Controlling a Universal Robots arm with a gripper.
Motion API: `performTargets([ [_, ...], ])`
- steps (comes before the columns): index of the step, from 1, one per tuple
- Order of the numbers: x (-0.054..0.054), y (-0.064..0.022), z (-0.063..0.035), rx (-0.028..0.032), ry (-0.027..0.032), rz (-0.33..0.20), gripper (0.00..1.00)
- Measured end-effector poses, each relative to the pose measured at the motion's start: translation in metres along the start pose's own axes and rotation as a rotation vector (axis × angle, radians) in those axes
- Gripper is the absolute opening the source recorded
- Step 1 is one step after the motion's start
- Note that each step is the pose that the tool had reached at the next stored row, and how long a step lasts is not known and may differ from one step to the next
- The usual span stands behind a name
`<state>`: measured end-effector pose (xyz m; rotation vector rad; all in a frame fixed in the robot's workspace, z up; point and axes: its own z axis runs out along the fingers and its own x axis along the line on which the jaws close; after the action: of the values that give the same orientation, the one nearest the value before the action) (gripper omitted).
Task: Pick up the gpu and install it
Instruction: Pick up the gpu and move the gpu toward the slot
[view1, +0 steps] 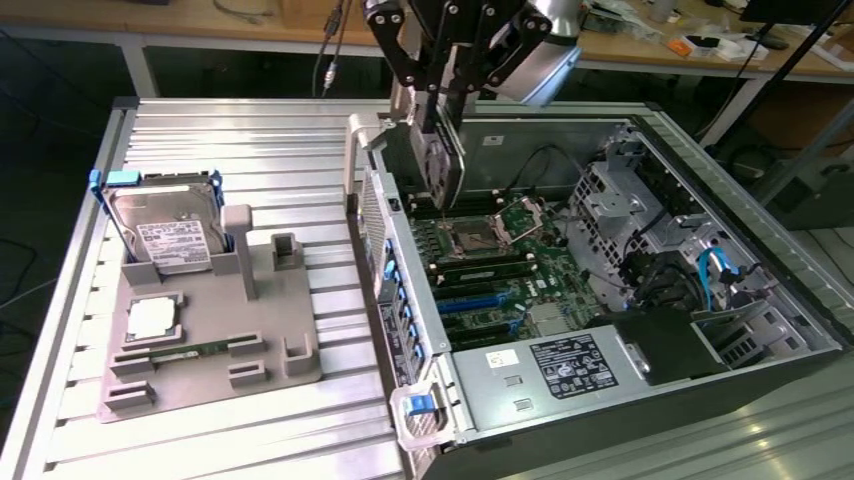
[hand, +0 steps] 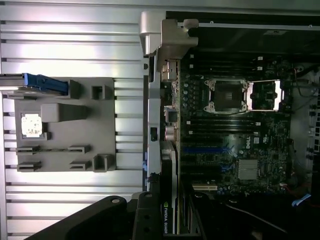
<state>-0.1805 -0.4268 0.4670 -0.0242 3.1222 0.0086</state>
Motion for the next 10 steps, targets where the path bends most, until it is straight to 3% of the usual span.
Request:
performTargets([
  [10,-0.027,-0.0001,0.0012,-0.0001,-0.0001,0.000,0.27],
])
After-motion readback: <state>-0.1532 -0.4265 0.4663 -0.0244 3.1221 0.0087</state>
